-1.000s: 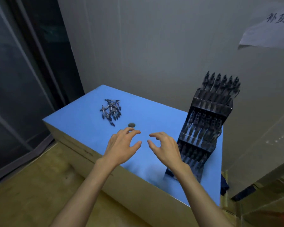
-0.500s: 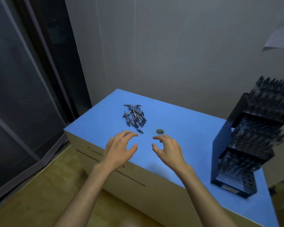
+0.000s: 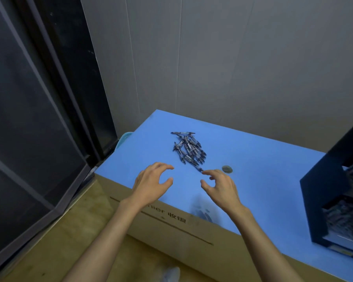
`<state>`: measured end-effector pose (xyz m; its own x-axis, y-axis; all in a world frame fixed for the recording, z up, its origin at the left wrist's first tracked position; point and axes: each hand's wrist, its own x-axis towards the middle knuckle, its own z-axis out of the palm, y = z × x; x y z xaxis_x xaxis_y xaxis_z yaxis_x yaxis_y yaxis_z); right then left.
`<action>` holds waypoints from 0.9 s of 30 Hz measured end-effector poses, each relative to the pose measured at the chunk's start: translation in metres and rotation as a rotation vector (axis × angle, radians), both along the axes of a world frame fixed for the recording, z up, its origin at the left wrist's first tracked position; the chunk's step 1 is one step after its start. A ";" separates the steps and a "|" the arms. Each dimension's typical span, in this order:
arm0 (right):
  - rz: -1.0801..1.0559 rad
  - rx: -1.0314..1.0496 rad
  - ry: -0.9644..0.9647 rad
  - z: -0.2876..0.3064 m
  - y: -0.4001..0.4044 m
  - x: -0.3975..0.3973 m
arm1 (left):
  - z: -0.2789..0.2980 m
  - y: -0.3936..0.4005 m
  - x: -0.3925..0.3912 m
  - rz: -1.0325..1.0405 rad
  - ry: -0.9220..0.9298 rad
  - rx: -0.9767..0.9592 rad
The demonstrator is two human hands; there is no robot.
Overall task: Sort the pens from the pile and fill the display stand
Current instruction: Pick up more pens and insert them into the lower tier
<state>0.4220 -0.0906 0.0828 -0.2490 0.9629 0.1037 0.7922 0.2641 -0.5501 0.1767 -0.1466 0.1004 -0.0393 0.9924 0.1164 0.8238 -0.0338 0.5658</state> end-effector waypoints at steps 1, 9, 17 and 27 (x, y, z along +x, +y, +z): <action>-0.009 -0.004 0.013 -0.003 0.009 -0.006 | 0.000 0.010 -0.007 -0.020 0.013 -0.007; -0.102 -0.030 0.079 -0.012 0.090 -0.047 | 0.015 0.119 -0.056 -0.123 0.133 -0.001; -0.241 -0.066 0.085 -0.022 0.144 -0.049 | -0.022 0.219 -0.054 -0.333 0.285 -0.113; -0.426 -0.176 0.052 -0.041 0.145 -0.036 | -0.083 0.283 -0.047 -0.480 0.471 -0.141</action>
